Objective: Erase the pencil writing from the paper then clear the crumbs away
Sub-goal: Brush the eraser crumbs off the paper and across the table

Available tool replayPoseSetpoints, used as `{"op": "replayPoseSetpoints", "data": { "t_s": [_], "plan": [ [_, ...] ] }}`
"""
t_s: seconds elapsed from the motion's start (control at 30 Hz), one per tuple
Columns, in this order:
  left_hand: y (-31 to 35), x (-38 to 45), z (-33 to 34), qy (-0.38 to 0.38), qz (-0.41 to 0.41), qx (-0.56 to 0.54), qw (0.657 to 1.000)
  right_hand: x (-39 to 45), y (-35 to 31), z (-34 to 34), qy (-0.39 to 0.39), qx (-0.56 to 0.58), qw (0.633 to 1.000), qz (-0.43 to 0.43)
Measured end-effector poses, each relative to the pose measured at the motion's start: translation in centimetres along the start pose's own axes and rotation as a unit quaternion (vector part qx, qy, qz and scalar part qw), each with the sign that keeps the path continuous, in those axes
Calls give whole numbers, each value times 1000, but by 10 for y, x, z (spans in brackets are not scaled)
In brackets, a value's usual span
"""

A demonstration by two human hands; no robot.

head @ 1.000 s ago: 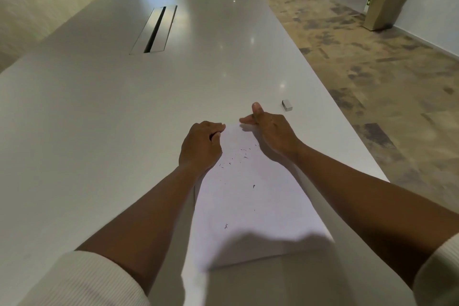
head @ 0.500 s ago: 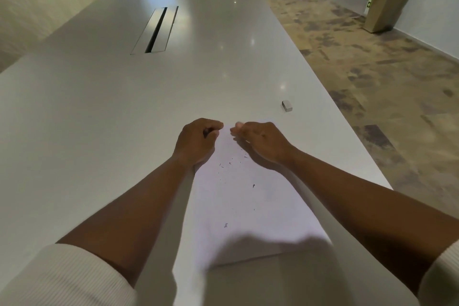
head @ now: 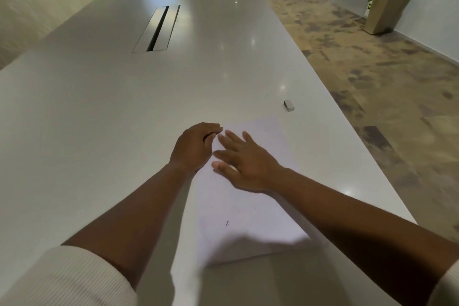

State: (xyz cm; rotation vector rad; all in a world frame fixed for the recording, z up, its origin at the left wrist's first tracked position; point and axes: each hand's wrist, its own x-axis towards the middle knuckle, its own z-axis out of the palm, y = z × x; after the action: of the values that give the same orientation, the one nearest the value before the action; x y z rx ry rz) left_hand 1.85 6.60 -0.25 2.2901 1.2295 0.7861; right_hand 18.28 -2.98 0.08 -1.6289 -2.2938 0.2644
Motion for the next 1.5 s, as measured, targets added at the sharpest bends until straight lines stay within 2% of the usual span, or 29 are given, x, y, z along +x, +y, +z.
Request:
{"op": "replayPoseSetpoints", "data": {
  "t_s": [0.1,0.23,0.3,0.4,0.57,0.7,0.8,0.93,1.1,1.2,1.27,1.37,1.43,1.5],
  "plan": [
    [0,0,0,-3,-7,-8,1000,-3,-9,10,1,-44,999,14],
    [-1,0,1,0,-2,4,1000,0,-2,2,62,-53,983,166],
    [-1,0,2,-2,-2,8,1000,0,2,0,85,-23,974,207],
    [-2,1,3,-4,-5,13,1000,1,-6,3,105,-5,975,196],
    [-2,1,3,-2,-5,17,1000,7,-21,16,60,-57,980,179],
    [-2,1,3,-4,-1,23,1000,6,-12,15,111,-84,965,223],
    [-1,1,2,-6,-1,23,1000,7,-11,13,135,-57,964,220],
    [-1,1,1,-9,-3,20,1000,7,-14,18,75,-64,975,199],
    [-1,1,2,-7,-2,24,1000,10,-1,8,112,-64,957,260],
    [-1,1,1,-6,1,28,1000,2,0,0,110,31,977,181],
    [0,2,0,-11,0,35,999,-8,-7,-7,52,111,988,93],
    [0,1,-1,-31,3,12,999,-22,-22,-7,-39,43,998,-40],
    [0,0,-2,-36,-7,-5,999,-29,-27,-2,-54,-14,994,-99],
    [0,0,-1,-33,-13,0,999,-35,-26,1,-54,-65,989,-120]
  ]
}}
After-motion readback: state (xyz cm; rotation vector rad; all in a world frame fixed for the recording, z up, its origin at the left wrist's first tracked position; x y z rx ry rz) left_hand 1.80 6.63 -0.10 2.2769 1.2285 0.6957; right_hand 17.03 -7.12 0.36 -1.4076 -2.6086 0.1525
